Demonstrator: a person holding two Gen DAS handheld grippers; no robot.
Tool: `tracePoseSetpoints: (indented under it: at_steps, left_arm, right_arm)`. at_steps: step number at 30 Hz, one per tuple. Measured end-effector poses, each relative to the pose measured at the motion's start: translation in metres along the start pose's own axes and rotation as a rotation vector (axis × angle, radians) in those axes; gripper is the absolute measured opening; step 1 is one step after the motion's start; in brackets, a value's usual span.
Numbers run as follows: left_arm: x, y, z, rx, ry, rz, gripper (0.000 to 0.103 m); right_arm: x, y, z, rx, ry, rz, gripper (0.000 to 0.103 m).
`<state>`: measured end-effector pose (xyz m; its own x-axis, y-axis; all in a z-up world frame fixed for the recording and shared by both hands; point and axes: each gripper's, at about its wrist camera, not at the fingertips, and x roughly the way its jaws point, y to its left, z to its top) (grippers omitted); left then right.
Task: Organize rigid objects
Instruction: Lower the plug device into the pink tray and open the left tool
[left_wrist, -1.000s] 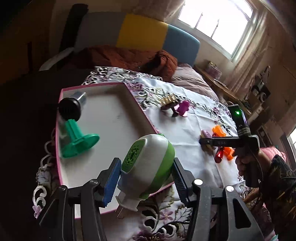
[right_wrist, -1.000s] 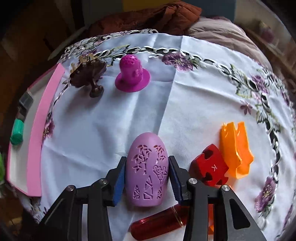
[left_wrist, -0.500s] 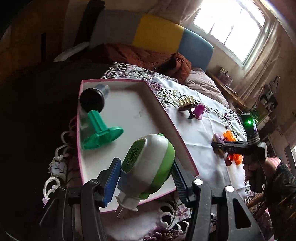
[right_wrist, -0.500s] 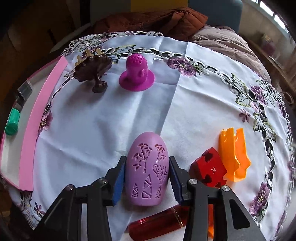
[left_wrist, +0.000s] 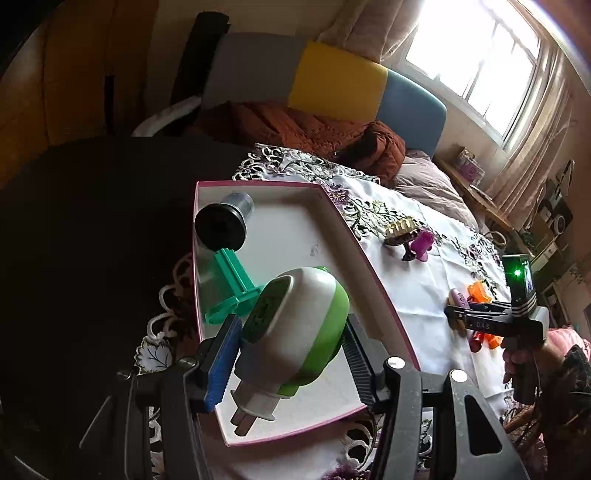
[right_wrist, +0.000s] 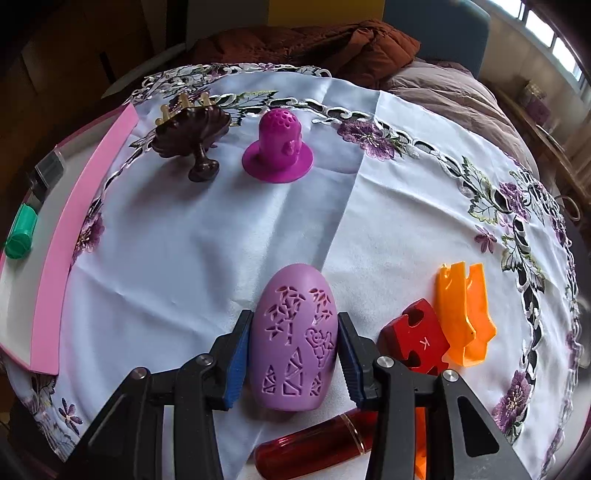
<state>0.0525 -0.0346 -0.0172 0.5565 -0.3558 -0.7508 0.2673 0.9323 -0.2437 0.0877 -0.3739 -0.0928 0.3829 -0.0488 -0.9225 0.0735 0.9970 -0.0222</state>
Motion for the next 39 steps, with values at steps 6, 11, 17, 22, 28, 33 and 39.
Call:
tracePoseSetpoints:
  at_steps: [6,11,17,22,28,33,39]
  left_arm:
    - [0.000,-0.011,0.004,0.046,-0.013,0.023,0.056]
    - [0.004,-0.020,0.008,0.080,-0.011,0.021,0.056]
    - [0.011,-0.030,0.016,0.111,-0.006,0.016,0.056]
    - [0.019,-0.036,0.021,0.131,0.004,0.013,0.056]
    - [0.036,-0.035,0.032,0.124,0.033,-0.004,0.056]
    - [0.055,-0.025,0.050,0.063,0.071,-0.053,0.056]
    - [0.078,-0.016,0.077,0.018,0.084,-0.088,0.056]
  right_arm:
    - [0.000,0.001,0.000,-0.008,-0.002,-0.004,0.045]
    - [-0.002,0.003,0.000,-0.024,-0.005,-0.015,0.045]
    - [-0.002,0.004,0.000,-0.035,-0.008,-0.020,0.045]
    - [-0.003,0.005,-0.001,-0.046,-0.010,-0.025,0.045]
    - [-0.003,0.006,-0.001,-0.050,-0.010,-0.027,0.045]
    - [-0.003,0.006,-0.001,-0.052,-0.011,-0.028,0.045]
    - [-0.003,0.007,-0.001,-0.064,-0.012,-0.033,0.045]
